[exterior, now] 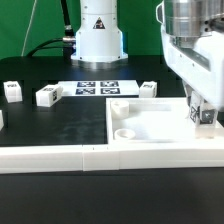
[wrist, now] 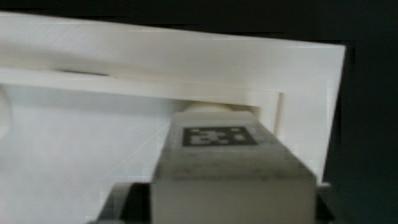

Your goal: Assemble one leg

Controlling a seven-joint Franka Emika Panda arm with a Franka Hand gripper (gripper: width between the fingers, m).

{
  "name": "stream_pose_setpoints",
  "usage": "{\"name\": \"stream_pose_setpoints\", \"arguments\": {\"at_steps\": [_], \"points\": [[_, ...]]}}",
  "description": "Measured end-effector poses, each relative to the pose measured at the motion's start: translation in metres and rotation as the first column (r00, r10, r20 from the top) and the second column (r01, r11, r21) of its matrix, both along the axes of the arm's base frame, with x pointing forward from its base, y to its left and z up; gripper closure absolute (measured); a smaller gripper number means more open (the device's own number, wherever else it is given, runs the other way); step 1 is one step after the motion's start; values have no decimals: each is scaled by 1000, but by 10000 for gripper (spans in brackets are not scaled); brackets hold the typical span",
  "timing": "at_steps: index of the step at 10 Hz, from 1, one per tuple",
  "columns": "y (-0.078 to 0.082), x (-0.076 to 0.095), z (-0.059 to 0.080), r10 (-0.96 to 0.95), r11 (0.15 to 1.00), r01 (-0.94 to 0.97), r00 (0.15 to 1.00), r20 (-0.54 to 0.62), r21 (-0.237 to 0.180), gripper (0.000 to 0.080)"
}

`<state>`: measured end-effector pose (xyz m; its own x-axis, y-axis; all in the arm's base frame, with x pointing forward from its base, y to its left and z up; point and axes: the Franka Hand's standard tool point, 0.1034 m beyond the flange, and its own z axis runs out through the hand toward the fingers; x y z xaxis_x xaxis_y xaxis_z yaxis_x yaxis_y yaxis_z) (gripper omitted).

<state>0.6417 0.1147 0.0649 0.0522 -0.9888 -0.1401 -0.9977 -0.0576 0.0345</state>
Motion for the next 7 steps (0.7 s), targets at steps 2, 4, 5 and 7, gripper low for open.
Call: {"name": "stream_pose_setpoints", "arguments": {"at_steps": [2, 4, 5, 7], "points": [[0, 1, 0, -88, 996, 88, 996, -12, 23, 509], [0, 0, -1, -47, 999, 47, 999, -7, 24, 432], [-1, -1, -3, -35, 999, 35, 999, -7, 23, 296], [-2, -2, -5, 142, 989, -143, 990, 19, 29, 181]]}}
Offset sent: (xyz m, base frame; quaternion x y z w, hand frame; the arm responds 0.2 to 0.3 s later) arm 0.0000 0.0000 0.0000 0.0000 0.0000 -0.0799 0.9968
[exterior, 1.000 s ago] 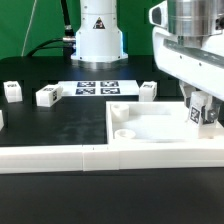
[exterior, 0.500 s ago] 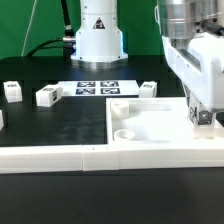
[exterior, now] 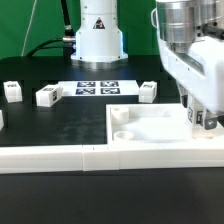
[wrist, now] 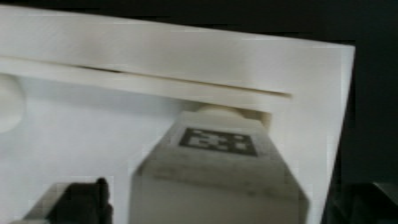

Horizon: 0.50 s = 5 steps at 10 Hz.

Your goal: Assemble one leg

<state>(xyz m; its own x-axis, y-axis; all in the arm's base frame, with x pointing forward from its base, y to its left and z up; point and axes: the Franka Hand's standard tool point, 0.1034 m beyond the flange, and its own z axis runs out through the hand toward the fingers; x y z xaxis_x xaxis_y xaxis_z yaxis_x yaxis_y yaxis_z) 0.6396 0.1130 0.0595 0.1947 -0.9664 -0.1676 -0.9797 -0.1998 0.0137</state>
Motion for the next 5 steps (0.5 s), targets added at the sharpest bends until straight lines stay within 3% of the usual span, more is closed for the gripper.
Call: {"name": "stream_pose_setpoints", "arguments": {"at_steps": [3, 5], "points": [[0, -1, 0, 324, 946, -324, 946, 36, 9, 151], [-4, -1, 0, 500, 865, -502, 863, 71, 7, 151]]}}
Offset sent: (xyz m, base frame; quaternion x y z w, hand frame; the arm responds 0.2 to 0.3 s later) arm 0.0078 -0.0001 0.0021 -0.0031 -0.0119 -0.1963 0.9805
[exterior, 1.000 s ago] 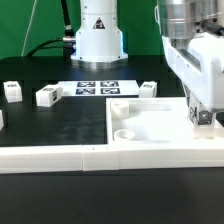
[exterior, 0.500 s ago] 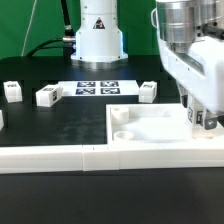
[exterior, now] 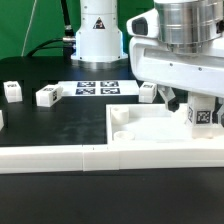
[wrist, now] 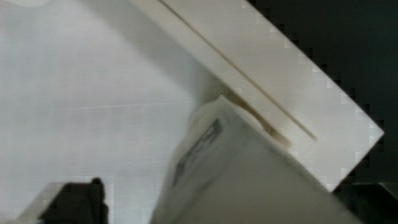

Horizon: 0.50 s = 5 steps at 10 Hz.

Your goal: Assemble one leg

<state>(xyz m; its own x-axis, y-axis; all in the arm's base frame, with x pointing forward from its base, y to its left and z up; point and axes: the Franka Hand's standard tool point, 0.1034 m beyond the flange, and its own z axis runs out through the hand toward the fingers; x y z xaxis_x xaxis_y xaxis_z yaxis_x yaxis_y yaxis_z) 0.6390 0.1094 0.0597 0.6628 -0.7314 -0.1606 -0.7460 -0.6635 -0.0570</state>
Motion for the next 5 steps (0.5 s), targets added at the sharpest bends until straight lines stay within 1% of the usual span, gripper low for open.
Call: {"name": "stream_pose_setpoints", "arguments": {"at_steps": [1, 2, 4, 5], "points": [[1, 0, 0, 44, 999, -44, 999, 7, 2, 151], [1, 1, 2, 157, 988, -157, 987, 24, -12, 151], [10, 2, 5, 327, 944, -324, 944, 39, -65, 151], [13, 2, 4, 375, 926, -370, 925, 58, -75, 151]]}}
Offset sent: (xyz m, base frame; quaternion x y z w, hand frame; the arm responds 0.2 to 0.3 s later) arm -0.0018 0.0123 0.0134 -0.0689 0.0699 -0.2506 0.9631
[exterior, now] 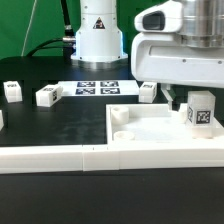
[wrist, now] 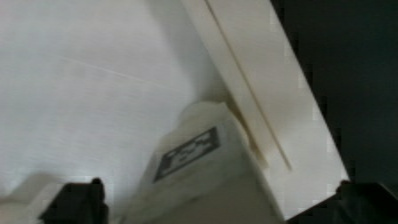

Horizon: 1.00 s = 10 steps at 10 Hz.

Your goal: Assemble one leg

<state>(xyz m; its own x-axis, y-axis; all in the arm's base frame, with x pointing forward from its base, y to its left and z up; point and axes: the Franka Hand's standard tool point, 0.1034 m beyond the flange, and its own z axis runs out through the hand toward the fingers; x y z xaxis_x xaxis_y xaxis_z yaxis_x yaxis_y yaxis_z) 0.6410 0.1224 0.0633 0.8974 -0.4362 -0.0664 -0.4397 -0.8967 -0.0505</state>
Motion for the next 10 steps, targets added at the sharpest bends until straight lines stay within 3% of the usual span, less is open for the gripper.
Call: {"name": "stream_pose_setpoints", "arguments": {"at_steps": [3, 5, 8, 10], "points": [[-5, -1, -5, 276, 961, -276, 961, 32, 2, 151], [-6, -1, -5, 355, 935, -355, 934, 39, 2, 151], [-6, -1, -6, 352, 936, -353, 935, 38, 2, 523], [-6, -1, -6, 352, 936, -352, 935, 38, 2, 521]]}}
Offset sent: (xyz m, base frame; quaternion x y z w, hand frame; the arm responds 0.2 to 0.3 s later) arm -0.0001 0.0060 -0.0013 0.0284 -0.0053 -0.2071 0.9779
